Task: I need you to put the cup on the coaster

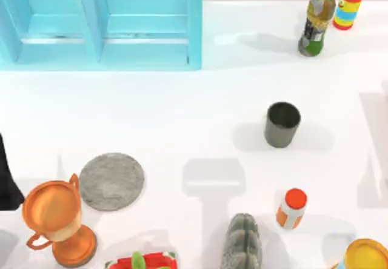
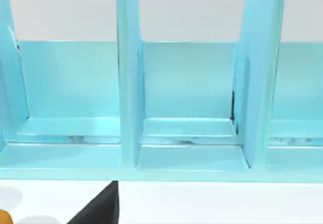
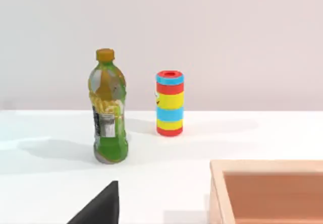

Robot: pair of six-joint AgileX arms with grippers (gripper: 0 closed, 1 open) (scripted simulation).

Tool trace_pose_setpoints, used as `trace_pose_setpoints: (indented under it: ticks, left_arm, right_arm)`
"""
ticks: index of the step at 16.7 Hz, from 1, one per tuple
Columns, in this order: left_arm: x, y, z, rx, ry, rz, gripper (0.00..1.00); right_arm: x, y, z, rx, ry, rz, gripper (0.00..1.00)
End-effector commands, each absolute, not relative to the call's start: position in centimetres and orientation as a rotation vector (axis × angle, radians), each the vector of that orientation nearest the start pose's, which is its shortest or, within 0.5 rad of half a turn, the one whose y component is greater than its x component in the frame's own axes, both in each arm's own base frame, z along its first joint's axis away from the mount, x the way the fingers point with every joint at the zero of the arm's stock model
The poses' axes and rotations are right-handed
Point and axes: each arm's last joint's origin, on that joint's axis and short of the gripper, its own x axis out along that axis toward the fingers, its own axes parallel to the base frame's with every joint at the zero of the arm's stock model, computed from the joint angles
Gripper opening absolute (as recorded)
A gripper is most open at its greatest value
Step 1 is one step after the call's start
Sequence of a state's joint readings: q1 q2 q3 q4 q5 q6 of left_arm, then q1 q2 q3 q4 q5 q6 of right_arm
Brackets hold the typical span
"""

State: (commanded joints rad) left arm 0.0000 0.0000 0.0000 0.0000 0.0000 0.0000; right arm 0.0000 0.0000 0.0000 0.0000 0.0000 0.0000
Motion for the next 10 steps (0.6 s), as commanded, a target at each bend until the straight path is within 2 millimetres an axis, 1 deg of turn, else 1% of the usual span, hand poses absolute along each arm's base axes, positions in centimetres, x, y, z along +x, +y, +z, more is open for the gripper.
trace_pose_setpoints:
  ticks: [3, 5, 7, 10]
  left_arm:
    - [10.6, -0.1, 16.2, -0.009, 0.006, 0.001, 1.0]
    - [10.6, -0.1, 17.1, -0.055, 0.035, 0.006, 1.0]
    - [10.8, -0.1, 19.0, -0.146, 0.092, 0.011, 1.0]
    - [12.1, -0.4, 22.9, -0.339, 0.225, 0.027, 1.0]
  right_arm:
    - [10.6, -0.1, 16.0, 0.0, 0.0, 0.0, 1.0]
    - [10.6, -0.1, 16.0, 0.0, 0.0, 0.0, 1.0]
    - [10.6, -0.1, 16.0, 0.0, 0.0, 0.0, 1.0]
    - [10.6, -0.1, 16.0, 0.0, 0.0, 0.0, 1.0]
